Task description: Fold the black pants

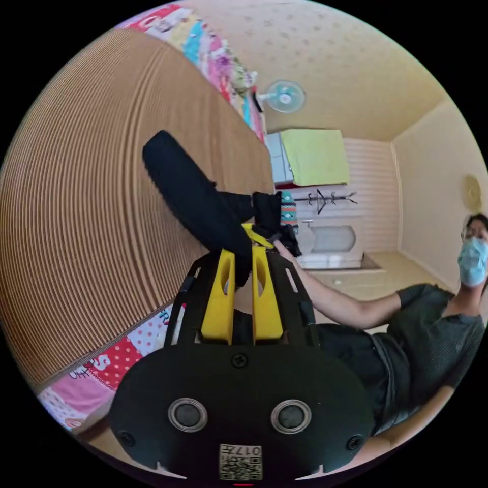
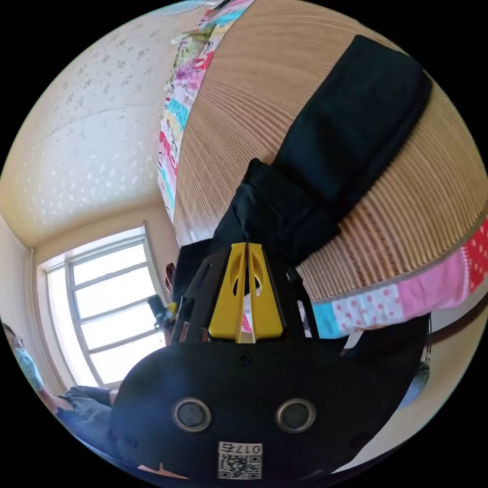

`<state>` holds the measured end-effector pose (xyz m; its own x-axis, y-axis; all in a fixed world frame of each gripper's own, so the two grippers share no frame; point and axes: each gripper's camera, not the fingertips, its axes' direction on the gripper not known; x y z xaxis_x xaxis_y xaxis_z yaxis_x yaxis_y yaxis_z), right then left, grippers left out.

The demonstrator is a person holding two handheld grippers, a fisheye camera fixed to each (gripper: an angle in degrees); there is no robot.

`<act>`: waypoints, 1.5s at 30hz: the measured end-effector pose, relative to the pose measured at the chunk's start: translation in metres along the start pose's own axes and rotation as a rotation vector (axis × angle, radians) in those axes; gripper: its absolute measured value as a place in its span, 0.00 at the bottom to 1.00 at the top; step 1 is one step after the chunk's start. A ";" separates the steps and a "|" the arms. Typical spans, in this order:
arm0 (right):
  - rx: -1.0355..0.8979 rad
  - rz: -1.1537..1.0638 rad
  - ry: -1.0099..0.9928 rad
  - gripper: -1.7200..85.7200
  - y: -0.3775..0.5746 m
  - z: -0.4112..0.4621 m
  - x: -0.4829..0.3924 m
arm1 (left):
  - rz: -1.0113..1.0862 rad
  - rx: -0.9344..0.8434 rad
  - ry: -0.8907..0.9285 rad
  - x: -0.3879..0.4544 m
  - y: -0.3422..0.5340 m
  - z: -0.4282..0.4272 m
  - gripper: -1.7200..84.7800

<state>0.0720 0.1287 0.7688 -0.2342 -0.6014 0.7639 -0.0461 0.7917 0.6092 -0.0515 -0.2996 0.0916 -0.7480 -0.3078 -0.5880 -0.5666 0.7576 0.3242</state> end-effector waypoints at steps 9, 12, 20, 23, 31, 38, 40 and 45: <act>-0.232 0.116 -0.903 0.02 -0.013 0.054 0.002 | 0.381 -0.128 -0.126 0.145 -0.042 0.068 0.09; 0.065 0.208 -1.176 0.03 -0.016 -0.012 0.058 | 0.360 -0.188 -0.151 0.156 -0.061 0.120 0.10; 0.594 0.464 -0.815 0.02 0.028 -0.262 0.224 | 0.179 -0.248 -0.374 0.115 -0.045 0.158 0.15; 0.619 0.486 -0.788 0.03 0.046 -0.305 0.251 | -0.098 -0.119 -0.453 0.053 -0.026 0.123 0.20; 0.484 0.491 -0.890 0.05 0.049 -0.281 0.258 | -0.455 -0.064 -0.131 -0.074 0.007 0.128 0.19; 0.118 0.380 -0.860 0.30 0.012 -0.195 0.213 | -0.518 -0.038 0.232 -0.050 0.034 0.133 0.08; 0.072 0.313 -0.884 0.37 0.000 -0.180 0.201 | -0.465 -0.014 0.302 -0.028 0.042 0.127 0.08; 0.183 0.226 -0.921 0.35 -0.032 -0.173 0.196 | -0.471 -0.020 0.318 0.001 0.077 0.099 0.08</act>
<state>0.1959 -0.0328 0.9363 -0.9224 -0.1741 0.3448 -0.0386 0.9297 0.3662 -0.0621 -0.1845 0.0425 -0.4787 -0.7701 -0.4218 -0.8683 0.4865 0.0972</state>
